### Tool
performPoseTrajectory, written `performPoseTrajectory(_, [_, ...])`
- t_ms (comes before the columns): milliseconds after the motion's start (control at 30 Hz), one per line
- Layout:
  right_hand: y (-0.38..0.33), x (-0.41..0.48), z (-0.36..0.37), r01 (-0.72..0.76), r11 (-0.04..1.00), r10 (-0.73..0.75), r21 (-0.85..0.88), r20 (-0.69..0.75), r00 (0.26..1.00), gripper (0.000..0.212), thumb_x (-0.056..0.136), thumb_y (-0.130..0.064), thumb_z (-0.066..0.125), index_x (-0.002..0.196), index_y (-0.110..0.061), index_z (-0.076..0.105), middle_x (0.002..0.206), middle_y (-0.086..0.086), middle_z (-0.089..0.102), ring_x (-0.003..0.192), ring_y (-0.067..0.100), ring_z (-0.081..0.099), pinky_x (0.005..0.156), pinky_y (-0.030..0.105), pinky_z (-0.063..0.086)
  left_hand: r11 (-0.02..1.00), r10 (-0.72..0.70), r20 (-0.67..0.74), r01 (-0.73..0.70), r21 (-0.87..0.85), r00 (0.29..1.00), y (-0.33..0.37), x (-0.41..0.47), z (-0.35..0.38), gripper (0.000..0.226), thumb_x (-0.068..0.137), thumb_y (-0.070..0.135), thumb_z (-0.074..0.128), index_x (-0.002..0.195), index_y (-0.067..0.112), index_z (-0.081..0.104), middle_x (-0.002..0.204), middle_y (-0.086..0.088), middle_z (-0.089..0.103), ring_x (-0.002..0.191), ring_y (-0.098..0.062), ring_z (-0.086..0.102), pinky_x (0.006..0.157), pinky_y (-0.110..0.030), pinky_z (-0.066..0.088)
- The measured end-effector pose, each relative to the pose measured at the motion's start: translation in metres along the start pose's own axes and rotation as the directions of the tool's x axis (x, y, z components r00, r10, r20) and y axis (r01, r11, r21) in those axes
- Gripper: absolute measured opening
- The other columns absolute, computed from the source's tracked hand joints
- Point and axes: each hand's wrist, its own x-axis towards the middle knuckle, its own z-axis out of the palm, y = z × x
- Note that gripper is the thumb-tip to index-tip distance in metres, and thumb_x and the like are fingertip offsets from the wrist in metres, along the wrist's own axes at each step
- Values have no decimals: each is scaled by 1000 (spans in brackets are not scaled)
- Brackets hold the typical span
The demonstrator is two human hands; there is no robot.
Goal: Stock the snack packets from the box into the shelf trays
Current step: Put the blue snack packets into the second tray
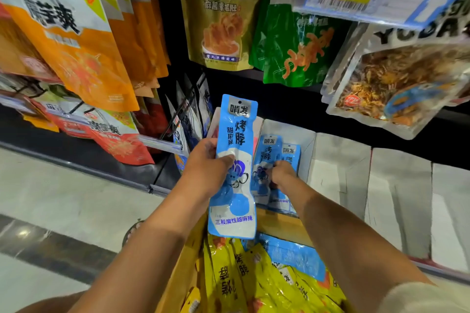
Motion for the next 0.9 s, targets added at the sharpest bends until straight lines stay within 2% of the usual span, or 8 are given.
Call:
performPoseTrajectory(133, [-1, -6, -4, 57, 980, -59, -190, -4, 998, 22, 98, -16, 59, 116, -4, 64, 113, 16, 68, 100, 34, 66, 81, 39, 56, 1000, -11, 6, 11, -14, 1000, -1, 1, 0, 23, 102, 1, 58, 125, 6, 57, 121, -8, 72, 104, -25, 72, 75, -31, 60])
performPoseTrajectory(267, [0, -20, -17, 117, 952, -107, -284, 49, 993, 27, 98, -22, 60, 119, -6, 60, 116, 14, 65, 102, 33, 64, 73, 35, 49, 1000, -8, 27, 9, -20, 1000, -3, 0, 3, 15, 102, 0, 57, 111, 12, 60, 119, -8, 73, 103, -26, 72, 83, -41, 61])
performPoseTrajectory(367, [1, -35, -30, 168, 951, -151, -258, 87, 985, 23, 98, -15, 53, 118, -7, 60, 117, 14, 64, 99, 30, 61, 79, 36, 51, 1000, 4, 39, -4, -9, 999, -3, -3, 7, 16, 102, 1, 57, 107, 17, 60, 115, -6, 74, 96, -24, 73, 81, -42, 62])
performPoseTrajectory(500, [-3, -70, -52, 292, 952, -281, -91, 116, 953, 31, 97, -15, 59, 127, -13, 60, 122, 6, 62, 109, 26, 61, 91, 40, 54, 1000, 22, 62, -23, 18, 998, -5, -7, 12, 19, 102, 1, 58, 97, 20, 60, 101, 3, 71, 80, -10, 68, 56, -21, 55])
performPoseTrajectory(567, [-9, -101, -66, 318, 941, -331, 117, 112, 937, 35, 98, -19, 61, 133, -17, 57, 127, 4, 60, 104, 22, 64, 77, 34, 58, 999, 21, 69, -24, 45, 997, -8, -8, 16, 19, 101, 2, 60, 96, 20, 59, 101, 3, 71, 80, -10, 67, 55, -21, 54])
performPoseTrajectory(633, [-17, -137, -81, 384, 899, -411, 211, 106, 905, 34, 99, -24, 61, 133, -23, 56, 125, 0, 61, 96, 17, 68, 65, 25, 56, 994, 29, 73, -36, 102, 997, -10, -8, 19, 18, 100, 4, 63, 98, 21, 58, 105, 0, 72, 84, -13, 69, 70, -33, 60])
performPoseTrajectory(767, [-22, -203, -107, 499, 840, -540, 215, 226, 811, 55, 91, -34, 72, 139, -33, 46, 121, -14, 57, 96, 9, 69, 73, 26, 58, 985, 73, 96, -87, 149, 993, -14, -11, 31, 25, 93, 0, 70, 98, 20, 56, 106, -8, 74, 92, -24, 73, 84, -52, 60])
performPoseTrajectory(900, [-19, -226, -108, 560, 826, -560, 67, 212, 801, 66, 72, -52, 82, 128, -51, 45, 109, -24, 63, 88, 2, 70, 77, 32, 60, 989, 73, 126, -88, 121, 989, -17, -13, 45, 26, 93, -2, 70, 102, 16, 53, 107, -9, 74, 91, -24, 73, 69, -41, 60])
